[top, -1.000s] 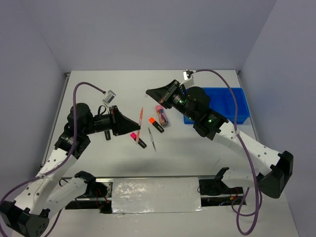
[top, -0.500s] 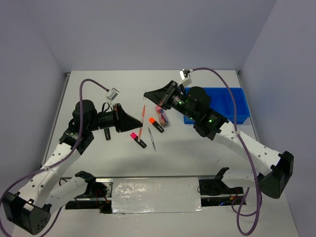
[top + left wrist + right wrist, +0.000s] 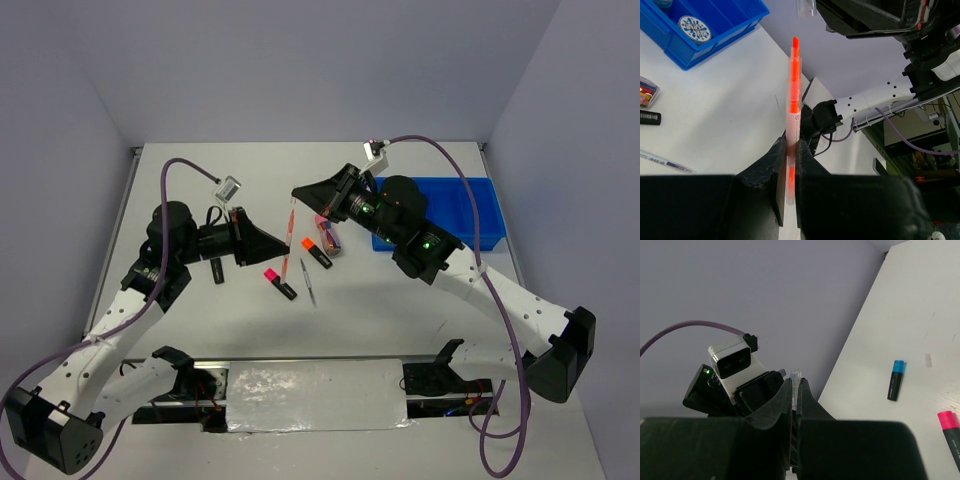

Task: Sort the stationery into containers
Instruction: Close the pen cap on the pen.

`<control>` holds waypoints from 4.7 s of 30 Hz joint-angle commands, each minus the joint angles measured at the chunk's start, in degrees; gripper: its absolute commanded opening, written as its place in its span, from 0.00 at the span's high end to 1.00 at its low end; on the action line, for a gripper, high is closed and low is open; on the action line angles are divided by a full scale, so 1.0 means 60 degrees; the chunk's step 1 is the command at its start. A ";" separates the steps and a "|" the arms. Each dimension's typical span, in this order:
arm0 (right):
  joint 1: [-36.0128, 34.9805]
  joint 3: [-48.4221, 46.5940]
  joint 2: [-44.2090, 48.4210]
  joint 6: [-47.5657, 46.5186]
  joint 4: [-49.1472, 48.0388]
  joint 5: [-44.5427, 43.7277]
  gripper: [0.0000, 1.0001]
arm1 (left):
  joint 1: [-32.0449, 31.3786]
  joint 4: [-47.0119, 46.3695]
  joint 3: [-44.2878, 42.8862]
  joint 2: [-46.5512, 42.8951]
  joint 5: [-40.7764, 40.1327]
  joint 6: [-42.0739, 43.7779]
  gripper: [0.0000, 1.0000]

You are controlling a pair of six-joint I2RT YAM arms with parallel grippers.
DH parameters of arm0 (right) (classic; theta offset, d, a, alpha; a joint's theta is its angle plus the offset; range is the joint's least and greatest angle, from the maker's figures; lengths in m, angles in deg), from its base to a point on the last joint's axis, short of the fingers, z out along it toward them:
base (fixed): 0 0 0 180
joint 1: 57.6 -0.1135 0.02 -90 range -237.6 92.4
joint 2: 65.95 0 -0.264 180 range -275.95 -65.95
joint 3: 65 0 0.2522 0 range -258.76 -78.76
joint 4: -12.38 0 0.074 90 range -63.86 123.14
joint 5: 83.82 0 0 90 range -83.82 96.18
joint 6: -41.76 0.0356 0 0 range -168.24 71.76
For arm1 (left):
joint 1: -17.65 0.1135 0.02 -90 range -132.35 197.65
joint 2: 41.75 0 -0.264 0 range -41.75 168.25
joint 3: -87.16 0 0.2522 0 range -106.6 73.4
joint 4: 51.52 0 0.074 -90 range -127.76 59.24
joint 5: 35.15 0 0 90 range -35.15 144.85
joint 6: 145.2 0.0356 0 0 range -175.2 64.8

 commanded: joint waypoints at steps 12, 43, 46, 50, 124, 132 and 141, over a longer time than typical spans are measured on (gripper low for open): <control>-0.0046 0.0010 0.0004 -0.0327 -0.0417 0.0264 1.00 | -0.0014 -0.0831 -0.0282 0.0124 -0.0061 -0.0121 1.00; 0.0145 -0.0078 -0.0055 -0.0928 -0.0167 0.0088 1.00 | -0.0014 -0.0554 -0.0282 -0.0037 -0.0061 -0.0048 1.00; 0.0188 -0.0063 -0.0055 -0.0972 -0.0211 0.0103 1.00 | -0.0014 -0.0553 -0.0282 -0.0096 -0.0090 -0.0033 1.00; 0.0188 -0.0063 -0.0069 -0.0986 -0.0240 0.0191 1.00 | -0.0014 -0.0553 -0.0311 -0.0096 -0.0134 -0.0077 1.00; -0.0090 -0.0341 -0.0099 -0.2451 -0.0929 0.2343 1.00 | 0.0059 0.0897 -0.2097 0.0695 0.0657 0.2223 0.72; -0.0090 -0.0195 -0.0070 -0.2246 -0.1237 0.2491 1.00 | 0.0059 -0.1182 -0.1702 0.1002 0.0964 0.0759 0.54; -0.0104 -0.0224 -0.0157 -0.1997 -0.1412 0.2549 1.00 | 0.0000 -0.2208 -0.1586 0.1442 0.1286 0.0202 0.80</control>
